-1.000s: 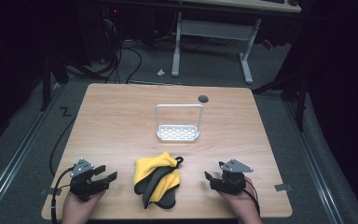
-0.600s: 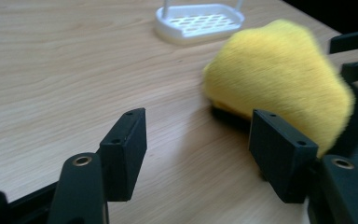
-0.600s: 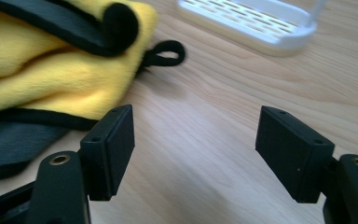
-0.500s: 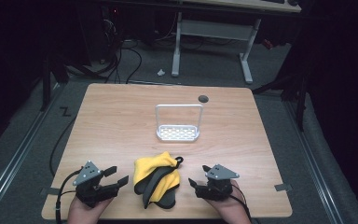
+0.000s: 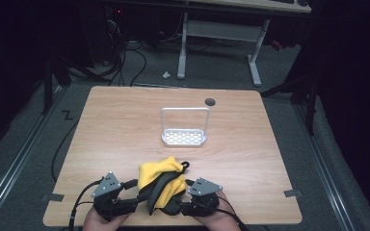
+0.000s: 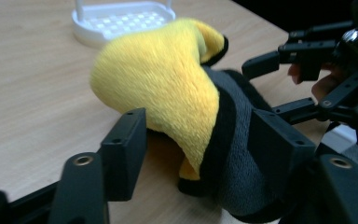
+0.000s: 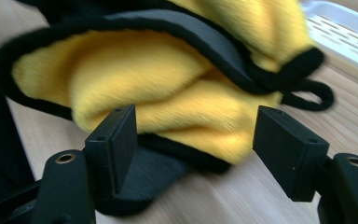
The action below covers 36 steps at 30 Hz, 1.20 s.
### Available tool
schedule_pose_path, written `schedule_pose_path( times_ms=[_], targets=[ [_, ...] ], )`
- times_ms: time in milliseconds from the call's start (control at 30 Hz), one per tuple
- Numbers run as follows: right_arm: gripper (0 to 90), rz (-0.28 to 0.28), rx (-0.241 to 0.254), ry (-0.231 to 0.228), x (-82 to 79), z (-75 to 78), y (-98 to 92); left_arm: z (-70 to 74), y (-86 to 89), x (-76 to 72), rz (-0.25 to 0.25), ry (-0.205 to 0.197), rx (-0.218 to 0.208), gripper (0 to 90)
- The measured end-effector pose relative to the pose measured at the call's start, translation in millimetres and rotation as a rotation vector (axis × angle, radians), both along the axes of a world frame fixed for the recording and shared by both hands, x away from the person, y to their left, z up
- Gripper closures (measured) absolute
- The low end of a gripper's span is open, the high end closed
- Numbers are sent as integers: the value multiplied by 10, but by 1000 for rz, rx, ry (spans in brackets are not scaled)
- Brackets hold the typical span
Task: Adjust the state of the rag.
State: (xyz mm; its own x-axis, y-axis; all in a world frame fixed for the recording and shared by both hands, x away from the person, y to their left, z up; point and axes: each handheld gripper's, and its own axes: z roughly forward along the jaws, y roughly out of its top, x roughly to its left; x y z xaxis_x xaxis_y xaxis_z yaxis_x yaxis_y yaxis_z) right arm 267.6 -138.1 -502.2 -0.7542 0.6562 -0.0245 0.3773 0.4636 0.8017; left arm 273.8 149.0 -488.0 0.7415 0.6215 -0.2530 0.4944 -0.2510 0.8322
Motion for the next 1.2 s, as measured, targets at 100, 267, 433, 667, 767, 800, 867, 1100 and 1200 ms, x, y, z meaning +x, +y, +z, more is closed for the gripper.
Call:
schedule_pose_path(
  times_ms=[100, 267, 433, 667, 767, 800, 867, 1100, 1200],
  targets=[
    [316, 29, -10, -3, -23, 9, 103, -66, -70, 5, -3, 11, 36, 504],
    [380, 75, -32, -10, -62, -14, 259, -104, -156, 0, -23, 19, 54, 679],
    [557, 86, -66, -22, -77, -43, 308, -129, -202, -8, -35, 22, 70, 780],
    [900, 83, -94, -47, -85, -30, 277, -130, -205, -7, -37, 22, 66, 787],
    [900, 81, -96, -56, -89, -12, 260, -138, -206, -6, -38, 20, 74, 786],
    [900, 75, -96, -58, -91, -4, 250, -144, -206, -4, -40, 21, 77, 785],
    [849, 60, -82, -59, -90, 27, 200, -163, -212, -1, -43, 29, 81, 783],
    [621, -14, -2, -83, -110, 198, -4, -251, -400, -32, -97, 44, 116, 769],
    [553, -41, 44, -100, -114, 276, -37, -290, -495, -43, -114, 48, 130, 766]
  ],
)
